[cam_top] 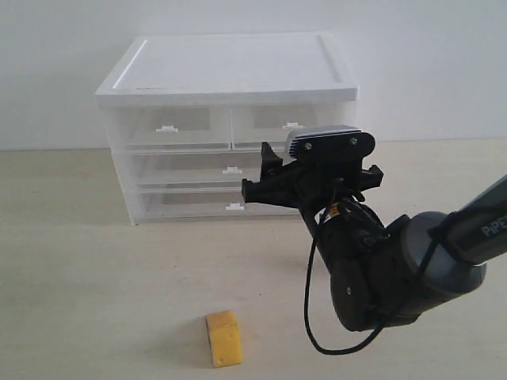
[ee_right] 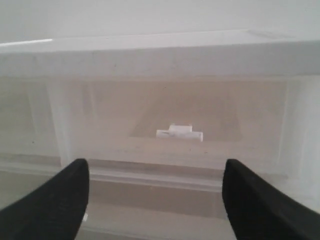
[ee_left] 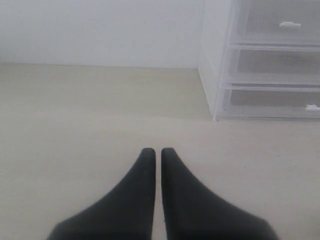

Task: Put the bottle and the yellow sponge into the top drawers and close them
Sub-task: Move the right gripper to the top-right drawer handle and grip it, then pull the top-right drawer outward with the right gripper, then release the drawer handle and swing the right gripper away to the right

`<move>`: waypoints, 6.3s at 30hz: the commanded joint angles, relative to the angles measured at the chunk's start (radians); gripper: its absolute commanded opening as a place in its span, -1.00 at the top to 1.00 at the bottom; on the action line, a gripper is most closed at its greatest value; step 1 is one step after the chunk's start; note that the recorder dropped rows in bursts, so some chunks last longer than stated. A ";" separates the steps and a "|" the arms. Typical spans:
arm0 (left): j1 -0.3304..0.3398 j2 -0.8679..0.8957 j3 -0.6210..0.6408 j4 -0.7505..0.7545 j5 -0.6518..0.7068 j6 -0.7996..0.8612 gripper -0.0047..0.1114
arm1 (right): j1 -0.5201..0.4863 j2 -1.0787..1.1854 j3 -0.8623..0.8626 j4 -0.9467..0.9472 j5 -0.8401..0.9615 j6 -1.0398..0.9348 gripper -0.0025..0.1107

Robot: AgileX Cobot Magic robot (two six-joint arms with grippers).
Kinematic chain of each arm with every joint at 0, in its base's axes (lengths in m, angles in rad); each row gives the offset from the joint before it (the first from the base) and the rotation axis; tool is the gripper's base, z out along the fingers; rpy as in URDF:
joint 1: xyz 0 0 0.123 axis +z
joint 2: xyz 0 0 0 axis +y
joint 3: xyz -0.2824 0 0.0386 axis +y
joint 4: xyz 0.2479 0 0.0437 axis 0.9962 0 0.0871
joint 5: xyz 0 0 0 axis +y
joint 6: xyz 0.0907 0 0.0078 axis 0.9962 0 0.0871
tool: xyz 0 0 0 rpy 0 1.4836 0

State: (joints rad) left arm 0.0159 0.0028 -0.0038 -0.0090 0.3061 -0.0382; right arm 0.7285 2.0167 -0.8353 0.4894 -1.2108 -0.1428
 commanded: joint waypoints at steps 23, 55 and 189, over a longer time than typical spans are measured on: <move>0.003 -0.003 0.004 -0.010 -0.015 0.005 0.84 | -0.044 0.108 -0.165 0.104 -0.010 -0.053 -0.26; 0.003 -0.003 0.004 -0.010 -0.015 0.005 0.84 | -0.051 0.109 -0.234 0.107 -0.010 -0.199 0.07; 0.003 -0.003 0.004 -0.010 -0.019 0.005 0.84 | -0.737 -0.519 -0.084 0.043 1.856 -0.771 0.96</move>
State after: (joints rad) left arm 0.0159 0.0028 -0.0038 -0.0090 0.2959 -0.0364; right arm 0.0050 1.5099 -0.9148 0.4944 0.7470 -0.9065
